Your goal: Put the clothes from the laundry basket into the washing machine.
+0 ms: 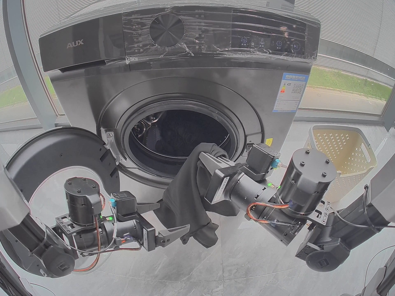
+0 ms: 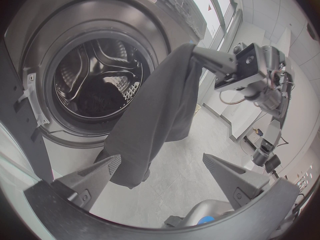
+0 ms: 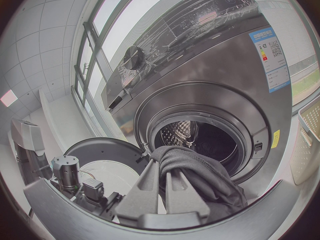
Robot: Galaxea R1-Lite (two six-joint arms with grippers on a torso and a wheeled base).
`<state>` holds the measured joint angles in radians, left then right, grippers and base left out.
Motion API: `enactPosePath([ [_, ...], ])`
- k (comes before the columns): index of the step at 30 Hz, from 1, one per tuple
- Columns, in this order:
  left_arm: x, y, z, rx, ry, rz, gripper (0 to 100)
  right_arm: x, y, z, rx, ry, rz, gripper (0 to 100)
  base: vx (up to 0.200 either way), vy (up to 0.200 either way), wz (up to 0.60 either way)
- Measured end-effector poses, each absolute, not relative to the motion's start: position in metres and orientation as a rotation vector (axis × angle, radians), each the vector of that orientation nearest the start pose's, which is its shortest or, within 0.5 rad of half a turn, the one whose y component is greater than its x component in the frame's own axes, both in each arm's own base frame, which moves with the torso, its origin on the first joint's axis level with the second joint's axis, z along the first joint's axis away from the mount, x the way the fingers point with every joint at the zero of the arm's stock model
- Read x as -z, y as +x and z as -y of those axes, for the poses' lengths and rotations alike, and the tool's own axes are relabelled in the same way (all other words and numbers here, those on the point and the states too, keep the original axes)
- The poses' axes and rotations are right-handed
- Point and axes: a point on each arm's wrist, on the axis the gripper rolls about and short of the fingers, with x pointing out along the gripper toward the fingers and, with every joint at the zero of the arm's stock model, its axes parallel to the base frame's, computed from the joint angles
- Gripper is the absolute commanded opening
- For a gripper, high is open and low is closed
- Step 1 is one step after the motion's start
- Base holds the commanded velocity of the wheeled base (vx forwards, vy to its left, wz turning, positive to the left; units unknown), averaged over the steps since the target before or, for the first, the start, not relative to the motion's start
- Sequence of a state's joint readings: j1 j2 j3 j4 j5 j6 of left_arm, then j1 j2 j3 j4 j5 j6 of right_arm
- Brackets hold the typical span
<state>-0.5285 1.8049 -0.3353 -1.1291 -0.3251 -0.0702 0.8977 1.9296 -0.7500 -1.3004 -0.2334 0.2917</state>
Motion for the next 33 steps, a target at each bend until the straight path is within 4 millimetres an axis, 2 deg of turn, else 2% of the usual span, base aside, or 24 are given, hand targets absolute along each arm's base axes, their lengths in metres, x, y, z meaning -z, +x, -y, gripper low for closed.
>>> enactPosePath([
  [11, -0.073, 0.250, 0.157, 0.786, -0.040, -0.306, 100, -0.160, 0.213, -0.265, -0.683, 0.346, 0.003, 0, 0.000, 0.000, 0.00],
  [18, -0.064, 0.263, 0.166, 0.783, -0.049, -0.277, 100, -0.161, 0.212, -0.264, -0.683, 0.349, 0.006, 0, 0.000, 0.000, 0.00],
  [28, -0.054, 0.273, 0.169, 0.710, -0.053, -0.268, 100, -0.160, 0.213, -0.261, -0.672, 0.347, 0.004, 0, 0.000, 0.000, 0.00],
  [29, -0.054, 0.273, 0.169, 0.701, -0.052, -0.268, 0, -0.160, 0.213, -0.261, -0.671, 0.346, 0.004, 0, 0.000, 0.000, 0.00],
  [33, -0.054, 0.274, 0.167, 0.673, -0.050, -0.266, 0, -0.160, 0.215, -0.260, -0.664, 0.345, 0.004, 0, 0.000, 0.000, 0.00],
])
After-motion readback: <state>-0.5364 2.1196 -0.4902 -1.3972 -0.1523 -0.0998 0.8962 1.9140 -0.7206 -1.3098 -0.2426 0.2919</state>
